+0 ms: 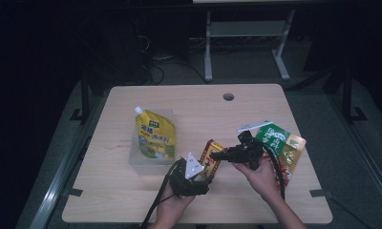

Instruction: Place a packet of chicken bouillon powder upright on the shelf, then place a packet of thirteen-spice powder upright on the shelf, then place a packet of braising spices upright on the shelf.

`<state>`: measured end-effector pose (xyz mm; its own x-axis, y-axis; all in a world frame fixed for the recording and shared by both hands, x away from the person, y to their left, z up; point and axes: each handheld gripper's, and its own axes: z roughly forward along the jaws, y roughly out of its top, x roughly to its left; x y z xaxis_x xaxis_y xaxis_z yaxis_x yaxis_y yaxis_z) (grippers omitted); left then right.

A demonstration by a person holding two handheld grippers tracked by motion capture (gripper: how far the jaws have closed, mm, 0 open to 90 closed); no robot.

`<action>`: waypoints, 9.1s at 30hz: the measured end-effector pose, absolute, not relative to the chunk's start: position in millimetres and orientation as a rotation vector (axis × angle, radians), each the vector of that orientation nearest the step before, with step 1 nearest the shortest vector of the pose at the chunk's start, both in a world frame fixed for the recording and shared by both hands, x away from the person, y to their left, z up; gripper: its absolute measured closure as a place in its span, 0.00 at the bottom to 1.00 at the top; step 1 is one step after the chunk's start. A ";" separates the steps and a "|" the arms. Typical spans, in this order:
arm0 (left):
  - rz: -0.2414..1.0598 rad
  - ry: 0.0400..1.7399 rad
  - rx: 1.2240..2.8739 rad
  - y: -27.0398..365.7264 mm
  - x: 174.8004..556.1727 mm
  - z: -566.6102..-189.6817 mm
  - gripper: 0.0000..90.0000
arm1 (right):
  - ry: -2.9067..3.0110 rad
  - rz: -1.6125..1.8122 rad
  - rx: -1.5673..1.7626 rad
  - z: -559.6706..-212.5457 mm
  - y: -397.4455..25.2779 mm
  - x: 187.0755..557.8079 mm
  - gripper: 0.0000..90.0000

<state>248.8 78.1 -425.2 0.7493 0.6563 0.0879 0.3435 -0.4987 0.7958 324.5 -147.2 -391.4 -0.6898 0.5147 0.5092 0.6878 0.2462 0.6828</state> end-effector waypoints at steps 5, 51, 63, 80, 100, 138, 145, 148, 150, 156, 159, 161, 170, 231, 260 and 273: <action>0.455 0.746 2.133 81.7 245.8 -422.5 0.34 | -2.384 -1.429 -1.150 -384.3 -156.7 328.3 0.75; 0.177 0.450 2.158 71.5 222.2 -435.4 0.26 | -2.669 -1.472 -0.465 -306.7 -63.6 353.6 0.74; 0.195 0.455 2.138 73.6 222.0 -434.0 0.26 | -2.694 -1.427 -0.341 -302.5 -18.8 361.9 0.74; 0.190 0.457 2.134 75.7 222.7 -432.4 0.26 | -2.673 -1.392 -0.272 -318.2 15.8 376.8 0.74; 0.196 0.447 2.136 77.0 223.7 -431.6 0.26 | -2.710 -1.320 -0.252 -331.6 31.4 377.5 0.74; 0.187 0.436 2.138 76.0 219.5 -433.0 0.25 | -2.774 -1.192 -0.276 -369.7 45.8 367.6 0.67; 0.179 0.449 2.137 74.6 218.4 -433.9 0.25 | -2.768 -1.261 -0.296 -358.6 33.1 364.0 0.66; 0.181 0.434 2.141 74.3 220.0 -434.2 0.25 | -2.767 -1.272 -0.297 -356.1 26.0 361.2 0.65; 0.179 0.440 2.142 73.8 219.8 -434.4 0.25 | -2.755 -1.287 -0.309 -355.0 21.5 359.8 0.65; 0.160 0.444 2.144 74.6 222.2 -434.5 0.28 | -2.735 -1.309 -0.343 -351.0 5.1 358.6 0.63; 0.161 0.451 2.142 75.0 223.5 -434.4 0.29 | -2.730 -1.322 -0.354 -348.2 -3.5 358.0 0.62; 0.163 0.448 2.147 75.3 224.4 -434.1 0.29 | -2.716 -1.329 -0.374 -345.8 -9.9 356.4 0.62; 0.165 0.459 2.154 71.7 225.6 -435.5 0.30 | -2.730 -1.360 -0.441 -341.8 -41.9 354.2 0.58; 0.177 0.499 2.117 60.2 248.2 -428.4 0.32 | -2.668 -1.324 -1.063 -377.9 -238.3 331.4 0.44; 0.142 0.488 2.125 28.5 272.8 -423.4 0.45 | -2.637 -1.269 -1.346 -397.2 -290.6 320.0 0.41; 0.146 0.472 2.150 -21.5 299.8 -428.1 0.62 | -2.592 -1.149 -1.675 -414.9 -322.4 328.2 0.42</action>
<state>299.8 -21.5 -428.1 0.9202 0.3852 -0.0696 0.2790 -0.5206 0.8069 328.2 -322.4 -414.9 -0.4742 0.8486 0.2346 0.7435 0.2433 0.6228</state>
